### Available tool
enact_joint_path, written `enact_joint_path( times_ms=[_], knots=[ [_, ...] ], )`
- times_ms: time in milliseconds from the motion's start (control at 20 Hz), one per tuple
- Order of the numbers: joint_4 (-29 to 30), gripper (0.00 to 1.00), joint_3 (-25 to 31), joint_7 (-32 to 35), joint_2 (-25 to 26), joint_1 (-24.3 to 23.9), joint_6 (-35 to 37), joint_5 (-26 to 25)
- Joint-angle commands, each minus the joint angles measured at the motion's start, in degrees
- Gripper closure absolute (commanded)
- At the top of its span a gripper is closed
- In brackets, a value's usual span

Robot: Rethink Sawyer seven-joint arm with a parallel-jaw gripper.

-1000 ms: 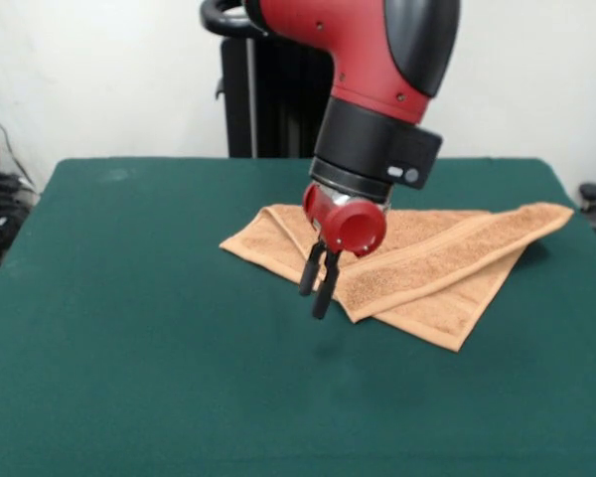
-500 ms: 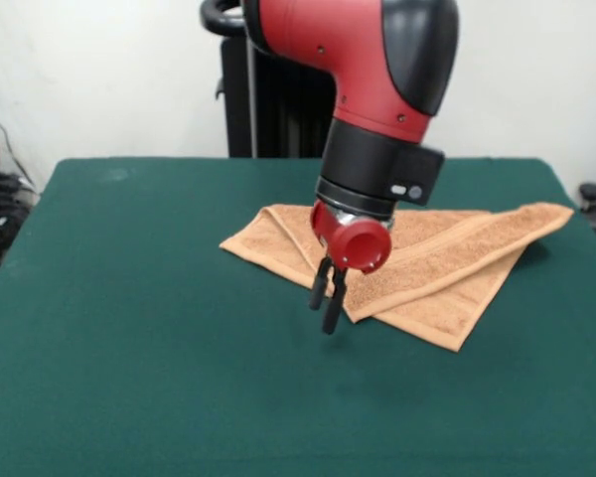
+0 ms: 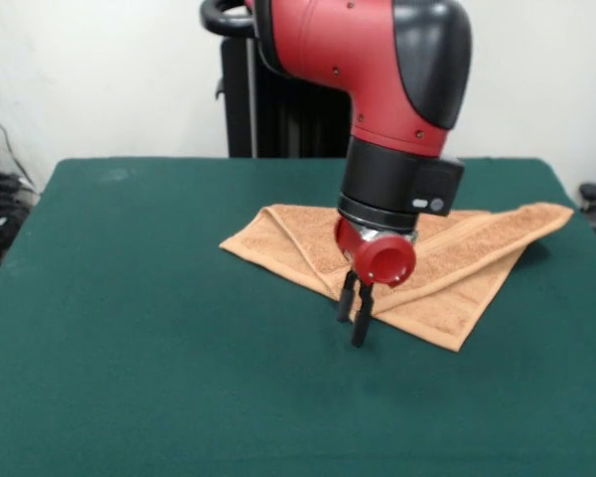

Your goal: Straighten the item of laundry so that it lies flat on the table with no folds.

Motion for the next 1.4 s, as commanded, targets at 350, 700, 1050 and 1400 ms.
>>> enact_joint_path(
  times_ms=[350,700,1050,1400],
  knots=[
    [2.86,0.00,0.90,6.74,-1.59,4.34,15.11,1.18],
    [-0.55,0.00,-4.58,7.90,2.89,6.44,19.63,1.12],
    [-0.67,0.00,-3.91,7.79,5.81,4.93,14.95,1.00],
    [-1.12,0.00,-2.17,7.31,6.77,4.01,11.50,0.67]
  ],
)
